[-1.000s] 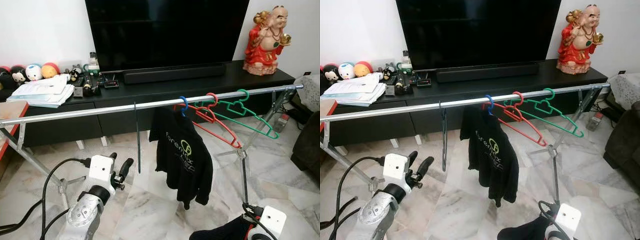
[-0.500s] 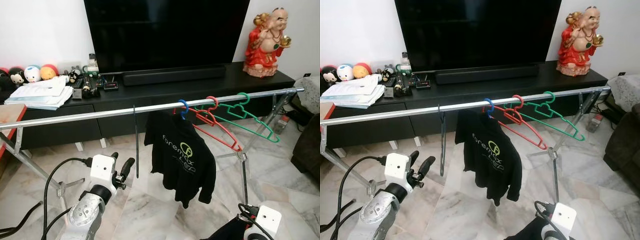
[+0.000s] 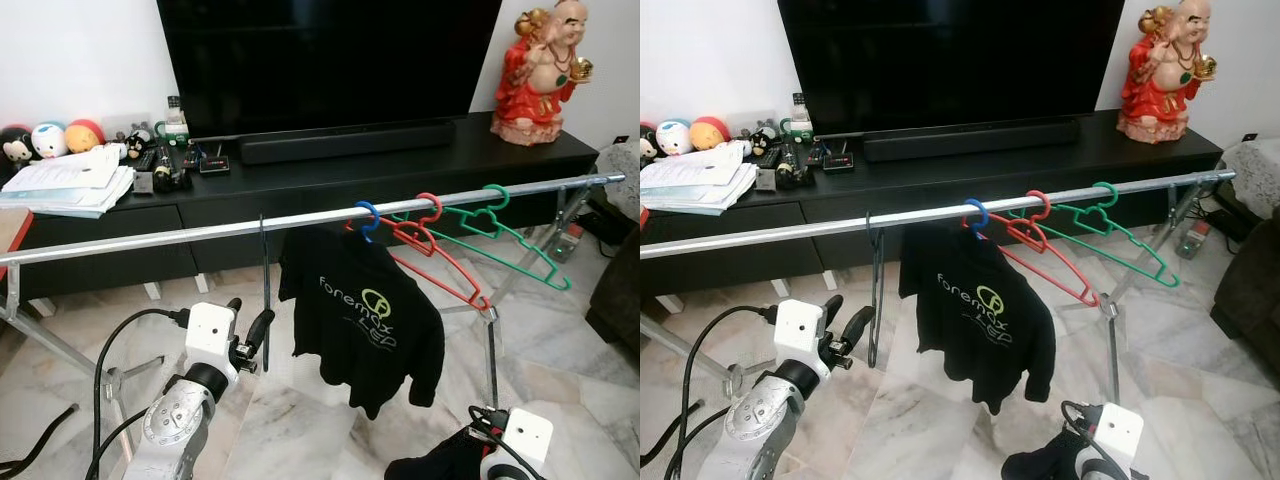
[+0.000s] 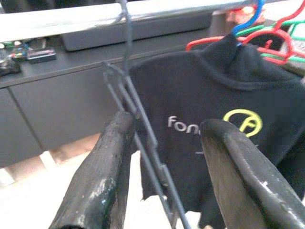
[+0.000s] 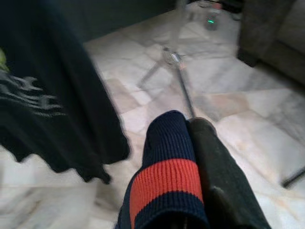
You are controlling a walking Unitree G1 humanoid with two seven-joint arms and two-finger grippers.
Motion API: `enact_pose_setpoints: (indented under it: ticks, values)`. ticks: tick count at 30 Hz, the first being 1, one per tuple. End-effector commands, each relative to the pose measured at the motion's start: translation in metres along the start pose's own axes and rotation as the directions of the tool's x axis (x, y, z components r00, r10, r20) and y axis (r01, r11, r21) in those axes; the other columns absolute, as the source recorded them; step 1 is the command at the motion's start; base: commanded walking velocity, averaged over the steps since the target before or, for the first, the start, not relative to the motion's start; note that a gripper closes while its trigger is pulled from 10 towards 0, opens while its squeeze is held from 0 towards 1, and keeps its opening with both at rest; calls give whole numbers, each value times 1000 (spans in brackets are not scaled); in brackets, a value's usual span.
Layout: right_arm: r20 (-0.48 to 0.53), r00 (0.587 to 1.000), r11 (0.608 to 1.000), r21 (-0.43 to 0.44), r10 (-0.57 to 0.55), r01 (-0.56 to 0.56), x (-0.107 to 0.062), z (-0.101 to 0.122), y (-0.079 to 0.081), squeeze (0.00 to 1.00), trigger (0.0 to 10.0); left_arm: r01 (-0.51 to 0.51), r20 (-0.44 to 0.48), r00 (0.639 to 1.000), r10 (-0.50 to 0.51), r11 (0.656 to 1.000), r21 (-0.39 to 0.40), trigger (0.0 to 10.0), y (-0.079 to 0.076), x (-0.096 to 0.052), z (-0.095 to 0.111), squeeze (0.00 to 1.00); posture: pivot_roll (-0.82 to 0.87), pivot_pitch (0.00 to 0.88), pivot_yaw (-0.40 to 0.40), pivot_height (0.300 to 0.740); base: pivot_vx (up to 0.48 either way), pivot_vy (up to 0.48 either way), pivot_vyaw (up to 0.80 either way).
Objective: Hang hanger
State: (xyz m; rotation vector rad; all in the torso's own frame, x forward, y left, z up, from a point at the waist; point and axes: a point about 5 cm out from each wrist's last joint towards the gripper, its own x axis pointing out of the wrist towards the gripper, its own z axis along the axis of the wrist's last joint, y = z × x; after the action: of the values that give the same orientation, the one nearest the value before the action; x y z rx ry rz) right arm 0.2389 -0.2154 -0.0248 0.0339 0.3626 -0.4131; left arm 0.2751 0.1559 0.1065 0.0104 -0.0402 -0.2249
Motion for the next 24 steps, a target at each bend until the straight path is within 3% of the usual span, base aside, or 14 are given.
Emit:
enact_pose_setpoints:
  ticks: [1,19,24]
  values:
    - [3,1000,1000,-10,-3,3,1,1,-4,0,10000,17,2,1000,-17,1000,5,10000,-5,1,2,0,63,36,31,740,304,0,0]
    - [-15,1000,1000,-21,17,-17,0,-3,-2,0,10000,18,-9,1000,-18,1000,7,10000,-6,0,-2,0,63,38,29,740,317,0,0]
    - [-15,1000,1000,-19,21,-21,-1,-3,-1,0,10000,15,-44,999,-15,1000,14,10000,-5,-2,-8,0,63,38,29,740,0,0,0]
